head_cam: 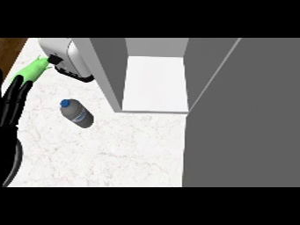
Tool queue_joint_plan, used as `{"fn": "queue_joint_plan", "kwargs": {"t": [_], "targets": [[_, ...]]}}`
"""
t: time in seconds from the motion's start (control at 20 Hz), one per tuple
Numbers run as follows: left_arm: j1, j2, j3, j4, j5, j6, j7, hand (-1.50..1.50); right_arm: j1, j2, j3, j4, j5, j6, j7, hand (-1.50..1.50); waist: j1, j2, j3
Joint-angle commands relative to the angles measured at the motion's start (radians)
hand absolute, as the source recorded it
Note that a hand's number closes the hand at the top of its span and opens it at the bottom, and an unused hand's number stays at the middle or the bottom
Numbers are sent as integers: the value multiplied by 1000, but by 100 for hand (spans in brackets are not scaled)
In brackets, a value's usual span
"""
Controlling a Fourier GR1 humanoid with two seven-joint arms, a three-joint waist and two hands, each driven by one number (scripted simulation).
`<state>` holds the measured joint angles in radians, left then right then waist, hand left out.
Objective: Pick up the bottled water, place it into the cabinet and close the cabinet
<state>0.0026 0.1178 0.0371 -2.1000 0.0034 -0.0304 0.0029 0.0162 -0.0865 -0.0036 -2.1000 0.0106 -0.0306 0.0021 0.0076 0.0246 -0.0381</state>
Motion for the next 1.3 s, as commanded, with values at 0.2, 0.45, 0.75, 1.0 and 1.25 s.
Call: {"fn": "queue_joint_plan", "kwargs": {"t": [0.2, 0.45, 0.75, 1.0, 1.25], "targets": [[-72, -115, 93, 47, -284, 398, 49, -150, 62, -12, 74, -95, 0, 53, 12, -150, -24, -26, 40], [-68, -117, 15, 40, -260, 760, 186, -150, 105, 14, 226, -143, -88, 131, 95, -150, -21, -30, 39], [-174, -118, -207, 64, -571, 1014, 445, -150, 159, 25, 299, -273, -73, 99, 208, -150, -21, -28, 41], [-203, -118, -291, -6, -832, 1009, 723, -150, 248, 38, 403, -404, 22, 64, 236, -150, -15, -30, 40], [-174, -118, -359, -139, -1069, 924, 964, -150, 158, 64, 419, -376, 62, 20, 297, -150, -1, -30, 40]]}}
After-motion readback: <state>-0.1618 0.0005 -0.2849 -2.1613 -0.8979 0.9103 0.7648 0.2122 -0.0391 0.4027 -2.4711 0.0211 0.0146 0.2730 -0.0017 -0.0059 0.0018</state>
